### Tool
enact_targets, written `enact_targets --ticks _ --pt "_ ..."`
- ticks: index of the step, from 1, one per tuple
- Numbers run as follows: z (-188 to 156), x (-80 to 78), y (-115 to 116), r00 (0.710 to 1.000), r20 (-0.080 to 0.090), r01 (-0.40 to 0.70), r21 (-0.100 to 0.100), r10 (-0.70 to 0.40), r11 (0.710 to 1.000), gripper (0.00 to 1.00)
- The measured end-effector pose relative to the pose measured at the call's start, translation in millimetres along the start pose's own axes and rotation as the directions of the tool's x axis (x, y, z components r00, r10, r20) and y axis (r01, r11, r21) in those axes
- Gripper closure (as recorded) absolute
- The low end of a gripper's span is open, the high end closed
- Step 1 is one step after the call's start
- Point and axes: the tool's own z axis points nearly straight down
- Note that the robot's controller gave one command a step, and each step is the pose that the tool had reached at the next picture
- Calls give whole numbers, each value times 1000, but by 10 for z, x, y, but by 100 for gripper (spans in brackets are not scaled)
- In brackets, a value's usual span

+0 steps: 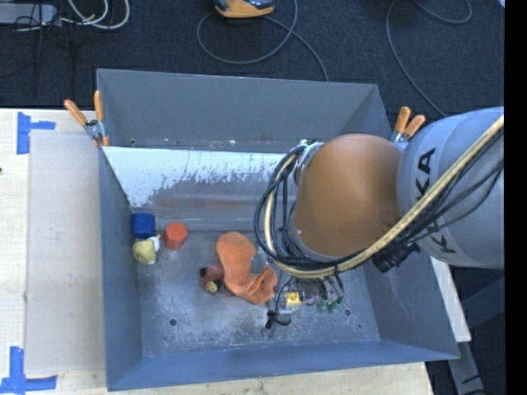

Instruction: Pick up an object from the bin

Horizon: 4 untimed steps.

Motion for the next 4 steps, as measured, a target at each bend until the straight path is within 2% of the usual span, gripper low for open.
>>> enact_targets --ticks 1,2,3,4 --pt "-39 -17 -6 1000 9 -4 -1 4 1000 0" --pt "537 -211 -74 998 9 65 -1 -65 998 0" --pt "818 -268 -172 999 1 35 0 -35 999 0" --pt "1056 -825 -183 989 10 147 0 -147 989 0"
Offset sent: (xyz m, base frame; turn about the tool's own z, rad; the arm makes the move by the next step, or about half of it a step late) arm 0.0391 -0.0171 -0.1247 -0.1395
